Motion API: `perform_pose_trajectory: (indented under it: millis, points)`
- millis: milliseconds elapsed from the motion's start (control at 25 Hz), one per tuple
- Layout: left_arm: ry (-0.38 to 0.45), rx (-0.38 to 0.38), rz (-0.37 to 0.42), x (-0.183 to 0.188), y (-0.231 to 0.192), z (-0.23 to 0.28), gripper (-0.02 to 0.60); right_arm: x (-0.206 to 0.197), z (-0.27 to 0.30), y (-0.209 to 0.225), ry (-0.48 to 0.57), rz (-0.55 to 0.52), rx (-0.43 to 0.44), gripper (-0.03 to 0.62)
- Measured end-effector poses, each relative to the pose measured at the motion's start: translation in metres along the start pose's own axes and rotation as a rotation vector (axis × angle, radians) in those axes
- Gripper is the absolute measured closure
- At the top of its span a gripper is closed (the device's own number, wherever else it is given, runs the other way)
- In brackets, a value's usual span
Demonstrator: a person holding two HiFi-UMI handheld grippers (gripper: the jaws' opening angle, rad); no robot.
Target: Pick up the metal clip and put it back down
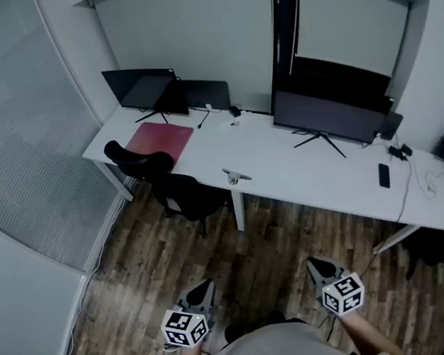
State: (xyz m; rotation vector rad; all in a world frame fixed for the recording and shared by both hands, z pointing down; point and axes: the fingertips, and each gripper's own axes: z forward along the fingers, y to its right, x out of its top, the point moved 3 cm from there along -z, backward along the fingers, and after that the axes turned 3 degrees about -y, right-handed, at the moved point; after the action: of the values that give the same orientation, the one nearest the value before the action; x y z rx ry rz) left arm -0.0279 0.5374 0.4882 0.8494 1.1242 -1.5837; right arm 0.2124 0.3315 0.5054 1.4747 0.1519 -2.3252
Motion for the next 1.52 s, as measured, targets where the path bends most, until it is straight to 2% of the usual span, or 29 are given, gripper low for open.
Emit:
perform_pose_trajectory:
  millis: [200,720,1000,1240,1520]
  points:
    - [-0.003,0.026,-0.005,-0.001,0.006,0.006,0.549,-0.003,-0.001,0.012,-0.025,0.019,0.022,0.559]
    - [0.009,0.120,-0.039,-0.016,0.042,0.039,0.549,-0.008,0.008,0.056,-0.035,-0.015,0.136,0.559]
    - [0.008,0.134,-0.060,-0.021,0.058,0.056,0.549,-0.006,0.017,0.063,-0.048,-0.031,0.193,0.559]
    - [-0.003,0.136,-0.057,-0.018,0.051,0.066,0.549,-0.001,0.029,0.070,-0.058,-0.021,0.189,0.559]
    - [-0.022,0.101,-0.058,-0.010,0.016,0.087,0.549,0.005,0.058,0.067,-0.077,-0.003,0.158,0.559]
